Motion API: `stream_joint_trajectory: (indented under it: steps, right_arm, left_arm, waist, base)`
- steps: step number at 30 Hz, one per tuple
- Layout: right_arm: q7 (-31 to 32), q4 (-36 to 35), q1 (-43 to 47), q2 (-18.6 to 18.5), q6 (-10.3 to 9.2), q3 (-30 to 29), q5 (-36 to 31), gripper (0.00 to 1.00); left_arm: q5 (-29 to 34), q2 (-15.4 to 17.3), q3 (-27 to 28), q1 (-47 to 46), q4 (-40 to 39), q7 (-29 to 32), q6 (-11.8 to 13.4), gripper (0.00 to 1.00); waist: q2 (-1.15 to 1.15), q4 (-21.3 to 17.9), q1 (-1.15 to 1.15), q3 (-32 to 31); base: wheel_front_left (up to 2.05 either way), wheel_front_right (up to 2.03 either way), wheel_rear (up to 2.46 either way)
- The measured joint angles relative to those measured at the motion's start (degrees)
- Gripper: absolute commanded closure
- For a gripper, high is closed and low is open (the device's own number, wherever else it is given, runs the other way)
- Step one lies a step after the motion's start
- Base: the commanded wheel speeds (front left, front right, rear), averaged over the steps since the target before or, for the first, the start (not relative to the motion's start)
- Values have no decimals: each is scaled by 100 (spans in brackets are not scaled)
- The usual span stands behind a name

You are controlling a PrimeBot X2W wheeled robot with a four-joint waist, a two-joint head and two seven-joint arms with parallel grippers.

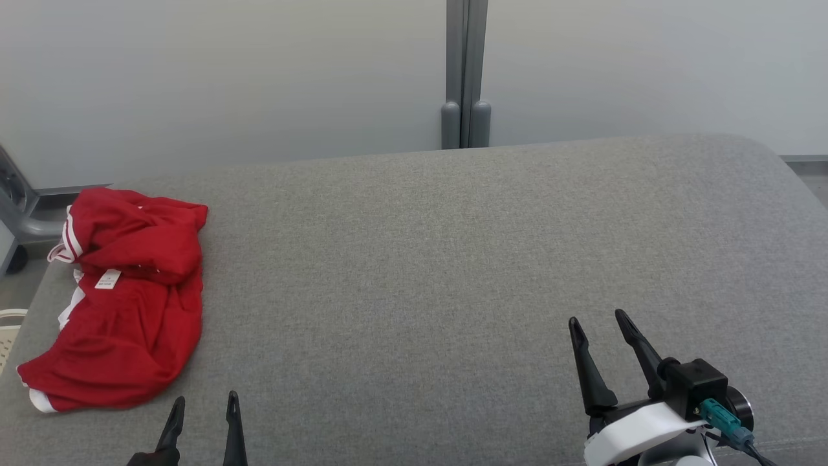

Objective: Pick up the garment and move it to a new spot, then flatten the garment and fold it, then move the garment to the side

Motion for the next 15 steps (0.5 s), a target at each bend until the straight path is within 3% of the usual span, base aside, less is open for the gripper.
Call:
stream_joint_trajectory:
  steps: [15]
  right_arm:
    - [0,3,0,0,0,-55,0,0]
  left_arm:
    - [-33,54,-56,-15,0,26,53,0]
  waist:
    - [0,45,0,20]
  base:
    - [0,0,0]
